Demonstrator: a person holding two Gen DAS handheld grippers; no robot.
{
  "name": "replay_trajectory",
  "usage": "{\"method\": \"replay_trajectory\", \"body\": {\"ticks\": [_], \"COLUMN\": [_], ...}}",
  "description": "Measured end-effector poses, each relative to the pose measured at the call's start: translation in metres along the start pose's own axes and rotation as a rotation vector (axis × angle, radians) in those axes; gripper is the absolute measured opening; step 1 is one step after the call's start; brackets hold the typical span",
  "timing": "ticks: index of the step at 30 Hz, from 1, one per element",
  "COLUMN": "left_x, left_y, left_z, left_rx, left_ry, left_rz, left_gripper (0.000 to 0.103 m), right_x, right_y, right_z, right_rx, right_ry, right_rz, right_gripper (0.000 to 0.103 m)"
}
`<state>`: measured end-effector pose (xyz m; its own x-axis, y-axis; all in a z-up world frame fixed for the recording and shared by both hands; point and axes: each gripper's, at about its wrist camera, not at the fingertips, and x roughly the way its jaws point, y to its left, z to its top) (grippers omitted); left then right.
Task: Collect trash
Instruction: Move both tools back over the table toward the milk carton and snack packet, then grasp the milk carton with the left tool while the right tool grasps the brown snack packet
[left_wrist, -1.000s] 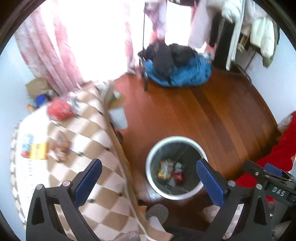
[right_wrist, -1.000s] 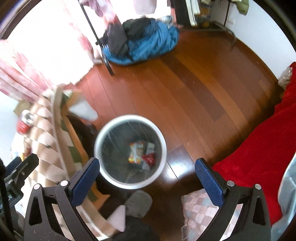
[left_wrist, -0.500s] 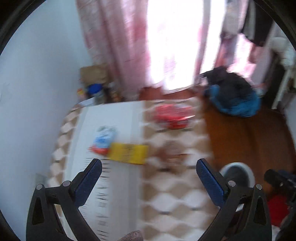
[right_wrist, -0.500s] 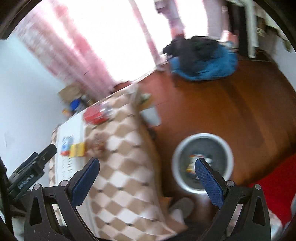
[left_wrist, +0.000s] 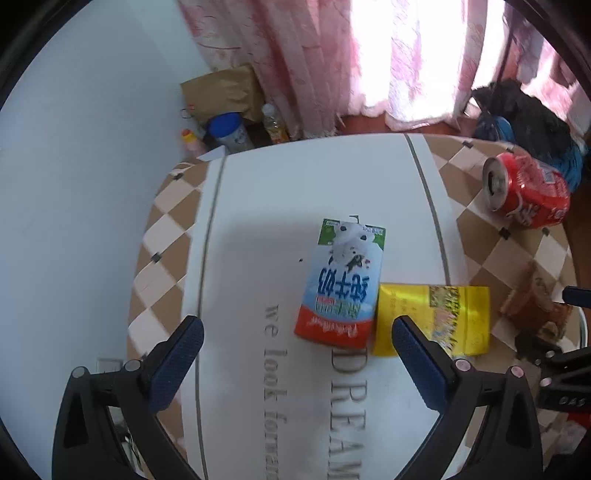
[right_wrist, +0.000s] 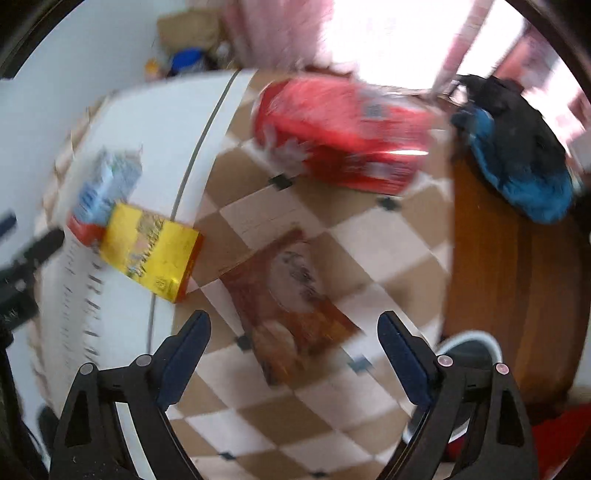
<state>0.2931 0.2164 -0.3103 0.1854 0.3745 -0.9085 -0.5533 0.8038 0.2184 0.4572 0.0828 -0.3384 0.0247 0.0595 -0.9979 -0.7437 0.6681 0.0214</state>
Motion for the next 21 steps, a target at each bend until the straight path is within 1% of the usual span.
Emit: {"method": "replay_trajectory", "body": {"ticks": [1,3,4,6,8,9,10,11,12,13,14,18,21], "left_x": [0.005,0.014,0.018,0.029,0.036,0.037,0.035,0.035,0.035,0.035,0.034,0.035,0.037], "left_y": [-0.001,-0.005,-0.008,-0.011,-0.012,-0.011,-0.009,-0.005,-0.002,0.002,0.006,0.021,0.029], "left_z": [0.004,0.011,0.015,0.022,0.026,0.027,0.029,0.030,0.032,0.032,0.031,0.022,0.013], "left_rx": [0.014,0.028,0.031,0.033,0.026,0.016,-0.006,-0.026,-0.045,-0.058,-0.072,-0.129,-0.157], "left_ry": [0.015,0.037,0.049,0.074,0.100,0.103,0.098,0.102,0.108,0.106,0.103,0.106,0.102], "left_rz": [-0.014,-0.052,-0.069,-0.096,-0.123,-0.141,-0.165,-0.176,-0.180,-0.179,-0.174,-0.148,-0.148], "left_gripper": [0.103,0.103,0.103,0.103,0.093,0.081,0.063,0.055,0.047,0.047,0.047,0.047,0.047], "right_x": [0.006,0.014,0.012,0.009,0.009,0.009,0.009,0.008,0.008,0.008,0.007,0.008,0.012], "right_y": [0.003,0.002,-0.001,-0.014,-0.035,-0.046,-0.052,-0.058,-0.062,-0.062,-0.063,-0.056,-0.042], "right_z": [0.001,0.002,0.001,0.001,-0.002,-0.005,-0.005,-0.006,-0.006,-0.006,-0.006,0.002,0.012], "right_rx": [-0.016,-0.006,0.018,0.116,0.271,0.339,0.381,0.403,0.406,0.399,0.385,0.298,0.249], "right_ry": [0.016,0.027,0.009,-0.010,-0.023,-0.021,-0.025,-0.020,-0.013,-0.010,-0.014,-0.017,-0.012], "right_rz": [-0.015,-0.002,0.001,-0.008,0.016,0.055,0.089,0.107,0.113,0.118,0.118,0.064,0.023], "right_gripper": [0.084,0.070,0.065,0.062,0.062,0.062,0.065,0.068,0.078,0.082,0.084,0.084,0.084]}}
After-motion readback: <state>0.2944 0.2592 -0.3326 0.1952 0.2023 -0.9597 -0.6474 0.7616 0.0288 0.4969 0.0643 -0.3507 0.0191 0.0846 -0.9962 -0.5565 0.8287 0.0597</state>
